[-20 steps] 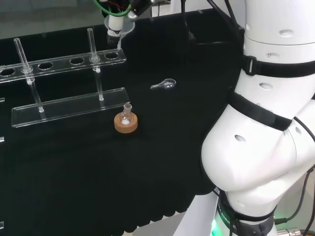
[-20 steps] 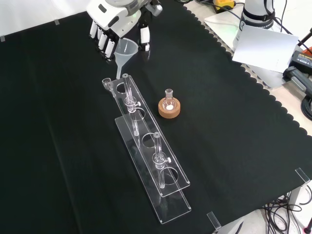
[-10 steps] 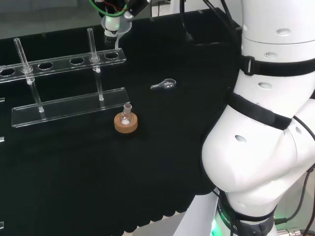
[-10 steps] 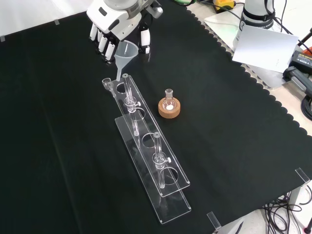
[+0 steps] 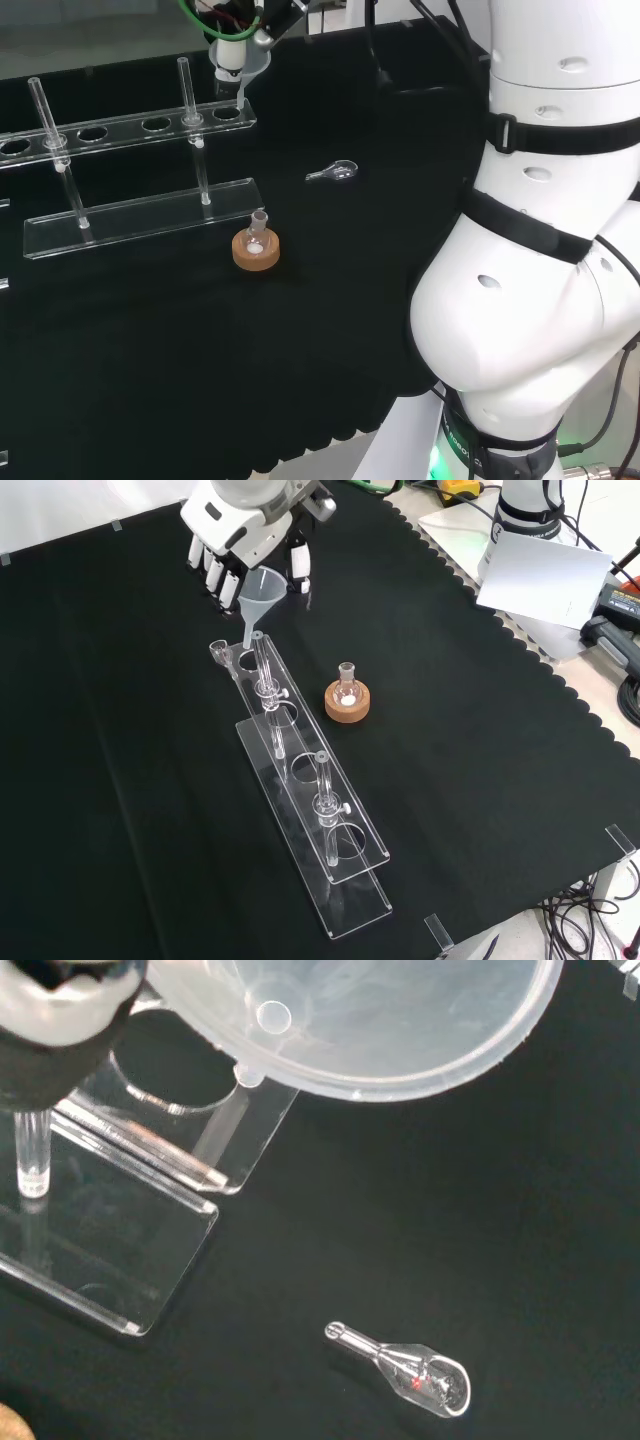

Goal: Put the funnel back on the funnel stand.

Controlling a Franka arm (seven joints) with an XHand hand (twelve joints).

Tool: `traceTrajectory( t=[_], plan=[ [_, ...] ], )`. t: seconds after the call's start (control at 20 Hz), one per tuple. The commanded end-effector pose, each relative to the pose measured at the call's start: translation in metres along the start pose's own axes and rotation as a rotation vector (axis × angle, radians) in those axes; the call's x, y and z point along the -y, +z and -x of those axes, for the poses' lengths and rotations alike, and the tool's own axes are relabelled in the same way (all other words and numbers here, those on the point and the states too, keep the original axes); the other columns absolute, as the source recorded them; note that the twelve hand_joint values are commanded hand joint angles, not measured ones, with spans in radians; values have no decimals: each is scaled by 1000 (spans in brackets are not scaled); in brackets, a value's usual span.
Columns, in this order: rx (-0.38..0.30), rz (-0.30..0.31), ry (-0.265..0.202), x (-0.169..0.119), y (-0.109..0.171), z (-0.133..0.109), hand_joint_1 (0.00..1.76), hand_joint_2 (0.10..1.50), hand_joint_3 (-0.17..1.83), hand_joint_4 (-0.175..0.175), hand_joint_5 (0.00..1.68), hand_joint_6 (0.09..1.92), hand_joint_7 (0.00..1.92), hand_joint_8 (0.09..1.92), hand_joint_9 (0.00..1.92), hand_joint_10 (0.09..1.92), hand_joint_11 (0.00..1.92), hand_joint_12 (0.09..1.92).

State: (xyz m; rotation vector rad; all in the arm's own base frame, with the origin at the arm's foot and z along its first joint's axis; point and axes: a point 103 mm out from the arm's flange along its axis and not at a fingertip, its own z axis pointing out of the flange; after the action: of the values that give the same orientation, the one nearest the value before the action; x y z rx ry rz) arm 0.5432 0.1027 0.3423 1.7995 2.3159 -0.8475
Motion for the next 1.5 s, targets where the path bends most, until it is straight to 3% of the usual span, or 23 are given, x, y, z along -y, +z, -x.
traceTrajectory(
  t=[0.05, 0.2, 0.35, 0.7, 1.2, 1.35, 1.5],
  plan=[
    [-11, 3, -6, -3, -1, 0, 1032, 1067, 23, 175, 1032, 923, 855, 694, 1269, 253, 864, 1071],
    [-16, 8, -11, -2, 5, 7, 1032, 1067, 22, 175, 1032, 922, 854, 694, 1269, 253, 864, 1071],
    [-22, 40, -40, -7, -6, -10, 1032, 1067, 22, 175, 1033, 922, 854, 695, 1269, 252, 864, 1071],
    [6, 0, -16, -8, -6, -14, 1032, 1067, 21, 175, 1033, 921, 853, 696, 1269, 252, 865, 1071],
    [-14, -14, -42, -19, 16, -6, 1033, 1068, 19, 175, 1034, 920, 853, 697, 1268, 251, 865, 1070],
    [10, -15, -42, -25, 8, -20, 1033, 1068, 19, 175, 1034, 920, 853, 698, 1269, 251, 865, 1070],
    [-6, -23, -48, -26, 12, -19, 1033, 1068, 19, 175, 1034, 919, 852, 698, 1268, 250, 865, 1070]
  ],
)
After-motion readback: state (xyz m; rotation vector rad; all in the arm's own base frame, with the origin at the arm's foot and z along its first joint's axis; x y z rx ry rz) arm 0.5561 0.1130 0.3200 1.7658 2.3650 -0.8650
